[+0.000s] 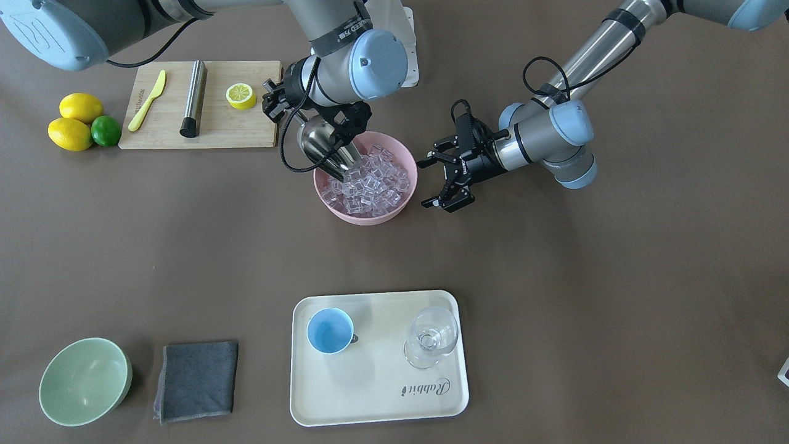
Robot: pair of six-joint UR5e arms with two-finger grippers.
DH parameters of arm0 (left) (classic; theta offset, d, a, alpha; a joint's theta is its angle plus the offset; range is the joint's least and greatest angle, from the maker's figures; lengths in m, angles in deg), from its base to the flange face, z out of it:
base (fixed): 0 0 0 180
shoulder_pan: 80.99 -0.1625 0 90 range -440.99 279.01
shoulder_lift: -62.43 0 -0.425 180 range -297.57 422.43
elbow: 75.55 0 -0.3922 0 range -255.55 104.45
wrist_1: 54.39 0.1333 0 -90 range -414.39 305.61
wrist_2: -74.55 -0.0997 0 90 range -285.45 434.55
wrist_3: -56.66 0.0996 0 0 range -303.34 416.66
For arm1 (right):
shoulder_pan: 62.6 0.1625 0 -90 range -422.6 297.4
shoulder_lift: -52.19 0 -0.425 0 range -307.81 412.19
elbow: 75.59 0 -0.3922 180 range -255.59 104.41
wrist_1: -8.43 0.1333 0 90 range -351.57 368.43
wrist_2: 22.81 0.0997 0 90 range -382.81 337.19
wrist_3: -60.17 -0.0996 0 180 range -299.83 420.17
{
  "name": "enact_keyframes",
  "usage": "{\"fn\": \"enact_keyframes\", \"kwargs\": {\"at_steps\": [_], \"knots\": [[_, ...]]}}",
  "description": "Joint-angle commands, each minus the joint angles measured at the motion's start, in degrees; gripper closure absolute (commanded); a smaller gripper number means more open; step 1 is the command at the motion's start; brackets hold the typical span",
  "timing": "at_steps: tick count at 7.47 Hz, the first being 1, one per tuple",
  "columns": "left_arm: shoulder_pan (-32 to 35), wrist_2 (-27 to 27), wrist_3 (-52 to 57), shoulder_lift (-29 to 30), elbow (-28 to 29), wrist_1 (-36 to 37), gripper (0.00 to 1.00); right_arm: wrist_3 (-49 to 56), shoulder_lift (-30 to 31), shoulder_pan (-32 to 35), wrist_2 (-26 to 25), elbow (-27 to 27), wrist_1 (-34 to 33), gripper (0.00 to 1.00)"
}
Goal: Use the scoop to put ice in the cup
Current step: 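Dig the scoop into the ice cubes with the right gripper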
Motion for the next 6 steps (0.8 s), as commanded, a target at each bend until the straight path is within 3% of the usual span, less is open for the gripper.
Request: {"fn": "enact_keyframes", "kwargs": {"at_steps": [1,6], "knots": [[0.1,-0.1,0.0,0.0,0.0,0.0,0.02,-1.2,-0.3,0.0,0.0,0.8,2.9,1.0],[0.1,-0.2,0.0,0.0,0.0,0.1,0.02,-2.7,0.0,-0.8,-0.3,2.3,7.8,1.0]]}}
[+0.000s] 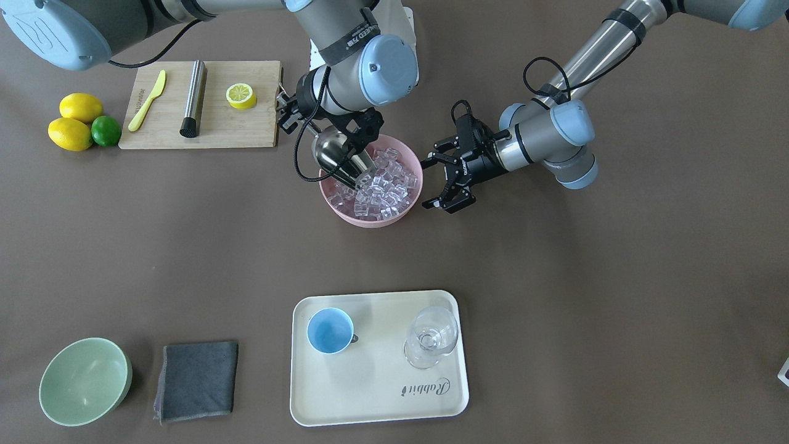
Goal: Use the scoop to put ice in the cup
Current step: 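Dig the scoop into the ice cubes with the right gripper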
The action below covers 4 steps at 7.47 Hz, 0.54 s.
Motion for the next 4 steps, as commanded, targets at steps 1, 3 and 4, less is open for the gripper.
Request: {"fn": "enact_keyframes", "kwargs": {"at_steps": [1,3,4], "knots": [[0.2,0.1,0.0,0.0,-0.1,-0.1,0.02,-1.0,0.4,-0.4,-0.1,-0.2,3.2,1.0],[0.5,0.1,0.0,0.0,-0.1,-0.1,0.02,-0.9,0.9,-0.4,-0.4,-1.8,5.2,1.0],[0.6,0.1,-0.1,0.0,-0.1,-0.1,0.02,-0.9,1.4,-0.4,-0.5,-2.3,6.1,1.0]]}}
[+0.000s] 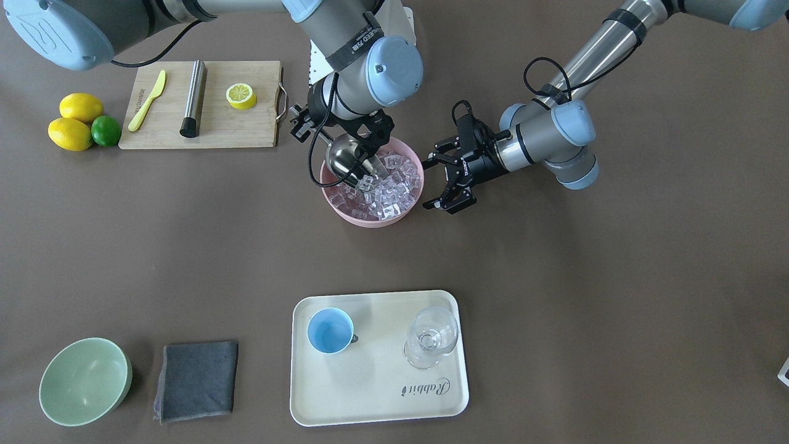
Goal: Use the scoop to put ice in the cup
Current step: 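Dig the scoop into the ice cubes with the right gripper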
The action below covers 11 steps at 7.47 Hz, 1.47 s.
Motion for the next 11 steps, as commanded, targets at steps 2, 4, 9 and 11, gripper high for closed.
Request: {"fn": "enact_keyframes", "kwargs": {"at_steps": [2,4,9,11], "knots": [[0.2,0.2,-0.3,-0.1,0.0,0.0,0.02,-0.1,4.3,-0.1,-1.0,-5.5,5.3,1.0],[0.4,0.4,-0.3,-0.2,0.0,0.0,0.02,0.0,5.2,-0.5,-2.4,-8.2,6.5,1.0],[0.4,0.4,-0.3,-0.3,0.1,0.0,0.02,0.0,10.9,-0.9,-3.9,-11.4,15.3,1.0],[0.4,0.6,-0.3,-0.3,0.0,0.0,0.02,0.1,12.8,-0.9,-4.6,-13.9,18.0,1.0]]}}
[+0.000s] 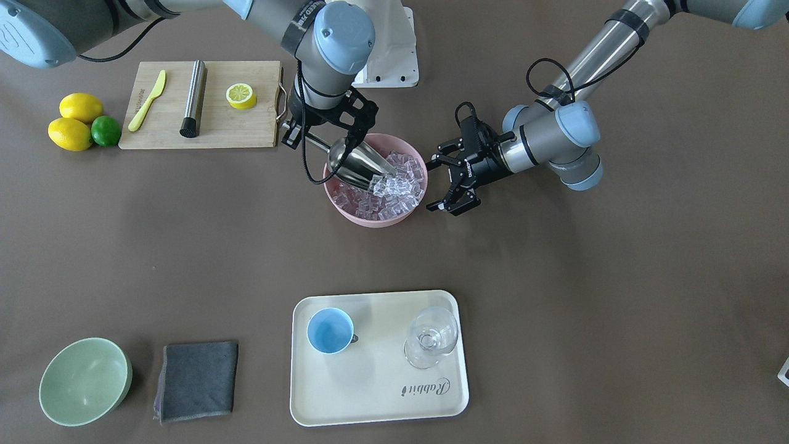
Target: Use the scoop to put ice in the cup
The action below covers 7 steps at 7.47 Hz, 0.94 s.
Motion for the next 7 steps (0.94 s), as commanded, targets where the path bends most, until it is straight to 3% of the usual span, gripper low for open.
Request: {"fn": "enact_keyframes", "kwargs": {"at_steps": [1,5,7], "knots": [[0.3,0.6,0.1,0.0,-0.1,0.0,0.02,0.3,2.6,0.0,-0.6,-3.8,2.8,1.0],[0.6,1.0,0.0,0.0,-0.1,0.0,0.02,0.1,6.4,0.0,-1.7,-6.9,9.3,1.0],[1.1,1.8,0.0,0.0,0.0,0.1,0.02,0.1,8.4,0.0,-1.7,-11.1,11.8,1.0]]}}
